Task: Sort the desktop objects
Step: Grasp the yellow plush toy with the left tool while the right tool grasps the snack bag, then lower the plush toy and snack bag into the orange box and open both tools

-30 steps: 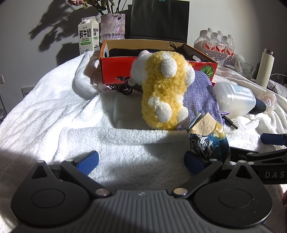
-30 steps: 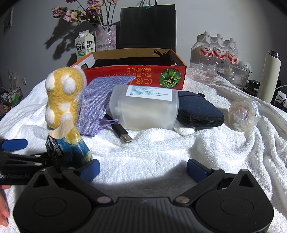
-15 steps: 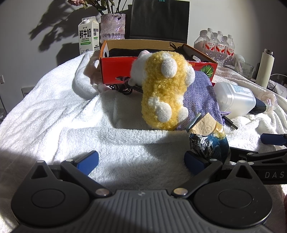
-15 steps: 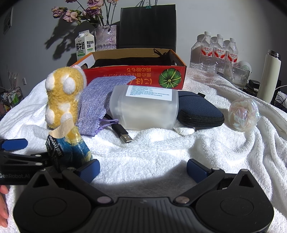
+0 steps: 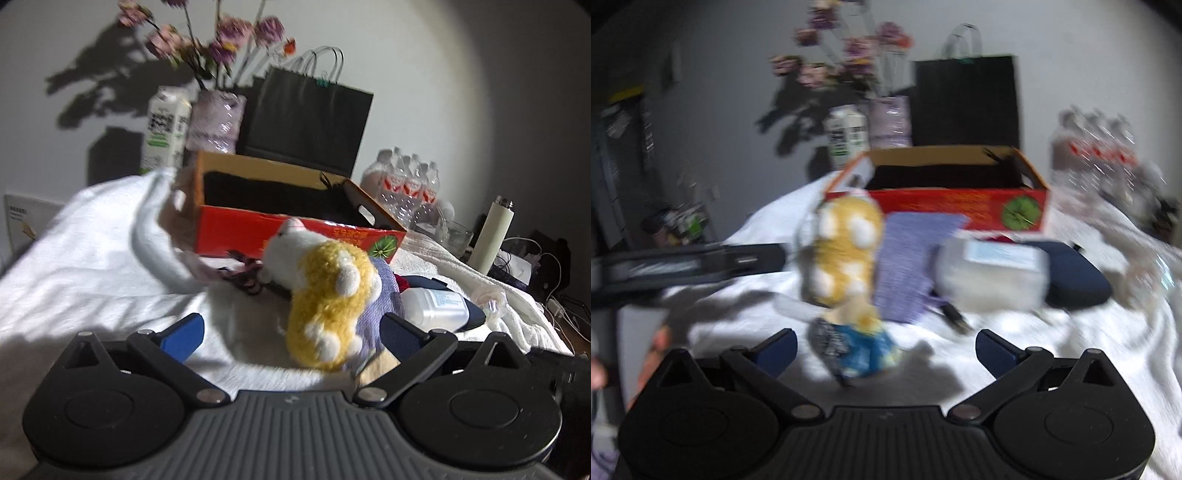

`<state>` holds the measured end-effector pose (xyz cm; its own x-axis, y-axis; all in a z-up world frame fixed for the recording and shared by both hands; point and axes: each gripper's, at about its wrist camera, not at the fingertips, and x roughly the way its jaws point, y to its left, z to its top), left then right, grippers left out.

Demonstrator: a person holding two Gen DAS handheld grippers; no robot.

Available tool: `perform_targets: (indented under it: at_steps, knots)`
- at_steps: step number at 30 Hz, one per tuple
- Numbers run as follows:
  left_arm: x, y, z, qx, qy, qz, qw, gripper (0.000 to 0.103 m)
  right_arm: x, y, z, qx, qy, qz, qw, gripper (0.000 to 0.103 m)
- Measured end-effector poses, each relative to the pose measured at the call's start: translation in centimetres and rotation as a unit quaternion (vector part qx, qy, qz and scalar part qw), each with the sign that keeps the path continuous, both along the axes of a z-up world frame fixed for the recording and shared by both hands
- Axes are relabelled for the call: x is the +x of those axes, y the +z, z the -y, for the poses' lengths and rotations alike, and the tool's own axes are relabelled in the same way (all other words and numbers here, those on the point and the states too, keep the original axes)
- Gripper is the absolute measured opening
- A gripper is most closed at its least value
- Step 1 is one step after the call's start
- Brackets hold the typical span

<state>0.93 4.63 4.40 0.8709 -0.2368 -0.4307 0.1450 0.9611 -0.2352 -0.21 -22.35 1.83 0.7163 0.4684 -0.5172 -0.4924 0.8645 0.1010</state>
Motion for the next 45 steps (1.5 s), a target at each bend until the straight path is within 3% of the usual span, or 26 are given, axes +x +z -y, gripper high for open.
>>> perform_targets:
  at_steps: [3, 5, 6, 7, 8, 9, 11, 14, 18, 26, 31, 36, 38, 42, 45]
  knots:
    - [3.4, -0.7, 1.5, 0.008, 0.002, -0.025, 0.9997, 0.103, 1.2, -1.0, -2.7, -0.042, 0.005, -0.001, 0.999, 0.085]
    - [5.3, -1.4, 2.2, 0.010, -0.008, -0.042, 0.9990, 0.100, 1.8, -1.8, -3.5, -0.052, 0.007, -0.018, 0.998, 0.059]
    - [5.8, -1.8, 2.2, 0.004, -0.018, -0.043, 0.9989, 0.097, 2.0, -2.0, -3.6, -0.046, 0.010, -0.026, 0.999, 0.054]
    - [6.0, -2.1, 2.3, -0.004, -0.024, -0.040, 0.9989, 0.086, 2.1, -2.0, -3.4, -0.036, 0.011, -0.033, 0.999, 0.053]
    - [6.1, -2.4, 2.2, -0.011, -0.026, -0.040, 0.9988, 0.065, 2.0, -2.1, -2.9, -0.017, 0.010, -0.036, 0.999, 0.051]
    - [6.1, -2.7, 2.1, -0.019, -0.029, -0.045, 0.9984, 0.054, 1.9, -2.0, -2.3, 0.002, 0.008, -0.037, 0.999, 0.048]
    - [5.4, -2.7, 1.8, -0.025, -0.026, -0.047, 0.9982, 0.051, 1.9, -1.8, -1.2, 0.030, -0.002, -0.039, 0.999, 0.041]
    - [2.9, -1.2, 1.9, -0.007, -0.018, -0.016, 0.9997, 0.049, 1.3, -1.5, 0.1, 0.059, -0.014, -0.042, 0.997, 0.031]
    - [-1.3, 1.5, 0.6, -0.021, -0.004, 0.027, 0.9994, 0.049, -0.1, -0.6, 0.9, 0.060, -0.018, -0.023, 0.998, 0.031]
    - [-5.9, 4.7, -0.9, -0.004, 0.032, 0.037, 0.9988, 0.049, -3.8, 2.7, 3.1, 0.084, -0.021, 0.017, 0.996, 0.030]
    - [-5.3, 7.0, -1.8, 0.000, 0.023, 0.025, 0.9994, 0.049, -3.4, 5.1, 6.1, 0.163, -0.006, 0.005, 0.987, 0.029]
    - [-0.9, 9.8, -2.6, 0.010, 0.012, 0.006, 0.9999, 0.049, -0.7, 7.5, 7.8, 0.152, -0.026, 0.028, 0.988, 0.029]
    - [2.5, 10.7, -2.6, 0.008, 0.000, 0.000, 1.0000, 0.049, 1.7, 8.8, 8.0, 0.146, -0.026, 0.035, 0.988, 0.029]
    - [12.0, 10.9, -1.7, 0.016, 0.001, -0.045, 0.9988, 0.049, 10.6, 11.4, 7.2, 0.106, -0.029, 0.043, 0.993, 0.029]
    - [20.0, 9.5, -0.4, 0.043, 0.030, -0.081, 0.9953, 0.049, 20.1, 11.7, 6.0, 0.090, -0.042, -0.001, 0.995, 0.029]
